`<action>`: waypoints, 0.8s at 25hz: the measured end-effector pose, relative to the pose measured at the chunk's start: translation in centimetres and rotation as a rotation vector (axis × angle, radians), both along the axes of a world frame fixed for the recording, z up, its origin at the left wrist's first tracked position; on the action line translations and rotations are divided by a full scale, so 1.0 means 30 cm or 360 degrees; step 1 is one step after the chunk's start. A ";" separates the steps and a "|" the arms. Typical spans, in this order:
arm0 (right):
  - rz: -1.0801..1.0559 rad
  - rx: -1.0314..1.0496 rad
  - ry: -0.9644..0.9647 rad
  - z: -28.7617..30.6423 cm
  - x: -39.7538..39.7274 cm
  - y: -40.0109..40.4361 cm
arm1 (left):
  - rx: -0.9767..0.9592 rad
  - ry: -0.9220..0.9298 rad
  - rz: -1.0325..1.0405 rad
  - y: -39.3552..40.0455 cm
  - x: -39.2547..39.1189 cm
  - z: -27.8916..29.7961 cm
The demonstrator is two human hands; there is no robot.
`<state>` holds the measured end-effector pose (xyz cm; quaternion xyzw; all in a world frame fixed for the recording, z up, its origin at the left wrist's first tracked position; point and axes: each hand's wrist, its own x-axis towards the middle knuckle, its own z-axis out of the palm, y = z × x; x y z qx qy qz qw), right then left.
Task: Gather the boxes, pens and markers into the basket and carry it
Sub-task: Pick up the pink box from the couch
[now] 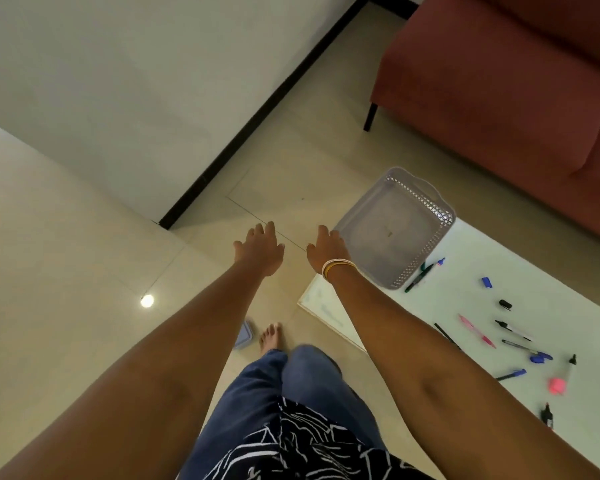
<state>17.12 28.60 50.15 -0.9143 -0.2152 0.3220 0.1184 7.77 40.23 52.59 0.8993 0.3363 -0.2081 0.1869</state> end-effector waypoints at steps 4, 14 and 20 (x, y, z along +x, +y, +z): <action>-0.0047 -0.0006 0.0033 -0.006 0.109 0.160 | 0.0017 0.0002 -0.0020 0.177 0.108 0.010; -0.0351 -0.0113 0.0096 -0.076 0.701 0.473 | -0.0015 0.0129 -0.0261 0.619 0.781 0.004; -0.0538 -0.0059 0.0023 0.025 1.142 0.611 | 0.0007 0.0052 -0.0454 0.767 1.320 0.091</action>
